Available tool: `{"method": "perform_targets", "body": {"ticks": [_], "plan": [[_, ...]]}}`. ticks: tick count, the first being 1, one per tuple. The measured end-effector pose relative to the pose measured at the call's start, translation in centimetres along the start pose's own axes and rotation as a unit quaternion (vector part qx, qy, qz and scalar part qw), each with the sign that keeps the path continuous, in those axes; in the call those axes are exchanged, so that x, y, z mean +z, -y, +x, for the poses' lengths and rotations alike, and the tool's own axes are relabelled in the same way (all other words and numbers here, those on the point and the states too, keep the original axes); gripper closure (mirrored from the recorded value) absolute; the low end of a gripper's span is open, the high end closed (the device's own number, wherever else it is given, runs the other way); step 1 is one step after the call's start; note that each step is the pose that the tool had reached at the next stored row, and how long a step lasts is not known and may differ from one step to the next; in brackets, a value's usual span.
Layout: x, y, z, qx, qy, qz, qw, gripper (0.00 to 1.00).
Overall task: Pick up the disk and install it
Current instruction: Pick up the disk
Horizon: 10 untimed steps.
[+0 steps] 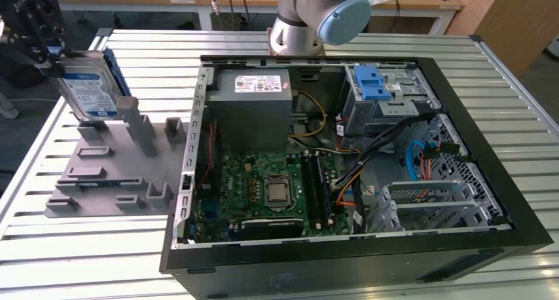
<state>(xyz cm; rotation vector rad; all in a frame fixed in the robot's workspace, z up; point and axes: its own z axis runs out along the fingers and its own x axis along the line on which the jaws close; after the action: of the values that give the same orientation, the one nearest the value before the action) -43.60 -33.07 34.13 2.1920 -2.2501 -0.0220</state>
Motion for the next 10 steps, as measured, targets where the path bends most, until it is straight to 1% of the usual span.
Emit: {"method": "perform_targets", "body": {"ticks": [10], "plan": [[-0.76,-0.01,-0.01,0.000,0.0000,0.0001,1.0000,0.64]]}}
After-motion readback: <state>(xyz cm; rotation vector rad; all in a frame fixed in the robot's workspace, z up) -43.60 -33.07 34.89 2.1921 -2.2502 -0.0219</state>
